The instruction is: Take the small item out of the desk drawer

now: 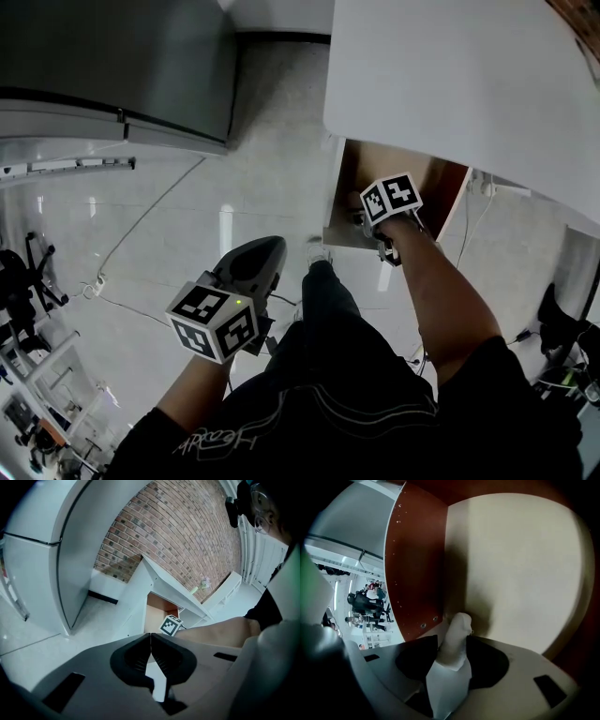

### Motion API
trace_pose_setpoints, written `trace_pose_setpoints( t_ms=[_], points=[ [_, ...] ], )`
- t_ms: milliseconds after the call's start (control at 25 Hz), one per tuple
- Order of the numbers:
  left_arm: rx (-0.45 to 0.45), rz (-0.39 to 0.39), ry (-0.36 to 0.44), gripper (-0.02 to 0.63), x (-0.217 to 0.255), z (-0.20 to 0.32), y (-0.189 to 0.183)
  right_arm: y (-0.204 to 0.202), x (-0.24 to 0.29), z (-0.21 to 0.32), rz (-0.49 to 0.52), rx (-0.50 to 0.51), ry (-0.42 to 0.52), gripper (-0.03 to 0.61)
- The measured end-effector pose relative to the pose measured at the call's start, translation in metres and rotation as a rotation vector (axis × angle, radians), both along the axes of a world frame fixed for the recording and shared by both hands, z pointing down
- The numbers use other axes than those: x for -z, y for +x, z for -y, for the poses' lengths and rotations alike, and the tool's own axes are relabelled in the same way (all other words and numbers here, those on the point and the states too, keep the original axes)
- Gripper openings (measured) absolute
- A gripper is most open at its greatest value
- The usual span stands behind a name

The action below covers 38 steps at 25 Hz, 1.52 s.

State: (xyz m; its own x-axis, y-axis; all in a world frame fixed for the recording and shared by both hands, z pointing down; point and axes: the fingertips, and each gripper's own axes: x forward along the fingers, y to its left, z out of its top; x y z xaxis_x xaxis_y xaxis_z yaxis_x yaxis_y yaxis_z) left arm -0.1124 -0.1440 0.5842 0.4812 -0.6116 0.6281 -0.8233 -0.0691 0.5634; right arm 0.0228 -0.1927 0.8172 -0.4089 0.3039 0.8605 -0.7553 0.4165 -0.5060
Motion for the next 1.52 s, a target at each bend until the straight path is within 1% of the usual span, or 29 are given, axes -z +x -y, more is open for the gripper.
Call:
trace_pose_setpoints(
  t_ms=[360, 560, 760, 960, 1120, 1320, 1520],
  points=[
    [0.023, 0.004, -0.001, 0.021, 0.002, -0.001, -0.011, 0.003, -0.002, 0.0, -0.036, 0.003, -0.006, 0.175],
    [0.025, -0.003, 0.004, 0.021, 0.003, 0.0, -0.009, 0.006, 0.002, 0.003, -0.044, 0.018, 0.021, 0.163],
    [0.019, -0.008, 0.005, 0.021, 0.01, -0.004, -0.005, 0.009, 0.016, 0.003, -0.036, 0.02, 0.048, 0.158],
    [0.023, -0.019, 0.016, 0.021, 0.02, -0.011, -0.005, 0.005, 0.043, 0.0, -0.003, -0.001, 0.087, 0.156],
    [0.002, -0.028, 0.019, 0.021, 0.028, -0.019, -0.002, -0.003, 0.073, -0.007, 0.051, -0.038, 0.12, 0.156],
    [-0.027, -0.024, 0.043, 0.021, 0.051, -0.032, 0.003, -0.004, 0.122, -0.018, 0.107, -0.077, 0.192, 0.156],
    [-0.058, -0.023, 0.075, 0.021, 0.077, -0.053, 0.01, 0.0, 0.179, -0.039, 0.169, -0.086, 0.288, 0.156]
  ],
)
